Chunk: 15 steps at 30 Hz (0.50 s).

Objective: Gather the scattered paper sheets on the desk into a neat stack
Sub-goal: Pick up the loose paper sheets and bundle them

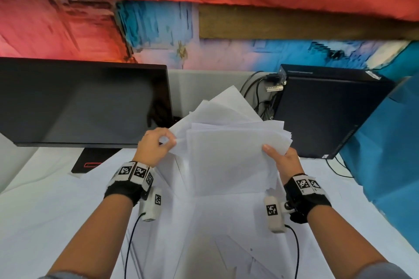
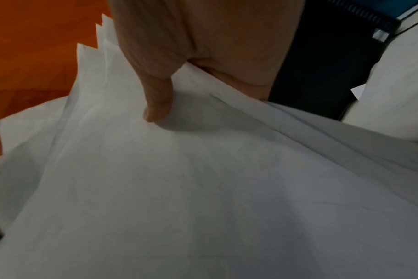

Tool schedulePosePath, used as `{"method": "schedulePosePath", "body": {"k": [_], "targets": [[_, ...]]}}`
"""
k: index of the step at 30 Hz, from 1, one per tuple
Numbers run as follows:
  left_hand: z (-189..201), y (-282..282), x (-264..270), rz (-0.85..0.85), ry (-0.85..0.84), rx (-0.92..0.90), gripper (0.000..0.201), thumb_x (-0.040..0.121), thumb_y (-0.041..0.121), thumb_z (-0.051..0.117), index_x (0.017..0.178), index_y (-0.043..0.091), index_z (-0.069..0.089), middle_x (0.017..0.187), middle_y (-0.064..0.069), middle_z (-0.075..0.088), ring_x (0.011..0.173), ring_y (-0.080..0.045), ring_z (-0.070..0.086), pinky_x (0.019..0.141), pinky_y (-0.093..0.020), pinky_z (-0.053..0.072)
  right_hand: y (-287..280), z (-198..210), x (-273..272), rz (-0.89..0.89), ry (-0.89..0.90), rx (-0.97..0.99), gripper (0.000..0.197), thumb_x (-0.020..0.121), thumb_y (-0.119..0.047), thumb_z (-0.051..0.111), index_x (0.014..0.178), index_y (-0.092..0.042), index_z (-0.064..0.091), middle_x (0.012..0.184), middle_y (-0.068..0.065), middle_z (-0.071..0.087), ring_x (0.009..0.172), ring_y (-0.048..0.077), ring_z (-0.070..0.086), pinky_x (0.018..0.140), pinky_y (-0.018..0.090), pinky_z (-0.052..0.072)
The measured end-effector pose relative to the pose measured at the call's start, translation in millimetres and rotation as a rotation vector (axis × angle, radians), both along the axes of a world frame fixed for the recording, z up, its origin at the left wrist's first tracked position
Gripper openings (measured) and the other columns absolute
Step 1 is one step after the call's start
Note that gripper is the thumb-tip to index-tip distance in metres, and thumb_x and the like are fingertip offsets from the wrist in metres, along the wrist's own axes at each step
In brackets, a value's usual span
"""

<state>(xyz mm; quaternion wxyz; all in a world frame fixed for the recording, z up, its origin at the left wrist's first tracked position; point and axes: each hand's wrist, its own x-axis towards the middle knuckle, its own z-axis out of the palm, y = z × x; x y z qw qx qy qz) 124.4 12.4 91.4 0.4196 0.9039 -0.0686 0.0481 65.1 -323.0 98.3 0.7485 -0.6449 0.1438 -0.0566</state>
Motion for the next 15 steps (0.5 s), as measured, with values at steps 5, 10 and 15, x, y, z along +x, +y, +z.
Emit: {"method": "schedulePosePath", "body": {"k": [5, 10, 15], "targets": [[-30, -9, -10, 0.252, 0.065, 0.017, 0.013, 0.082, 0.008, 0.068, 0.072, 0.015, 0.065, 0.096, -0.005, 0.065, 0.09, -0.023, 0.059, 0.081, -0.028, 0.041, -1, -1, 0, -0.037, 0.024, 0.013, 0.011, 0.087, -0.007, 0.062, 0.097, -0.012, 0.066, 0.084, -0.002, 0.072, 0.071, 0.007, 0.07, 0.059, 0.017, 0.054], [-46, -29, -19, 0.361, 0.114, -0.382, 0.015, 0.089, 0.01, 0.059, 0.076, 0.017, 0.058, 0.084, 0.003, 0.059, 0.077, -0.014, 0.052, 0.074, -0.024, 0.042, -3, 3, -2, -0.033, 0.042, 0.013, 0.009, 0.087, -0.01, 0.063, 0.093, -0.016, 0.066, 0.086, -0.001, 0.072, 0.074, 0.012, 0.07, 0.061, 0.021, 0.053], [-47, -48, -27, 0.437, 0.246, -0.833, 0.014, 0.091, 0.008, 0.051, 0.079, 0.016, 0.051, 0.075, -0.002, 0.052, 0.07, -0.017, 0.048, 0.066, -0.032, 0.044, 1, 5, -5, -0.021, 0.044, 0.012, 0.017, 0.088, -0.007, 0.061, 0.105, -0.007, 0.063, 0.093, 0.006, 0.069, 0.08, 0.017, 0.066, 0.053, 0.014, 0.052]]}}
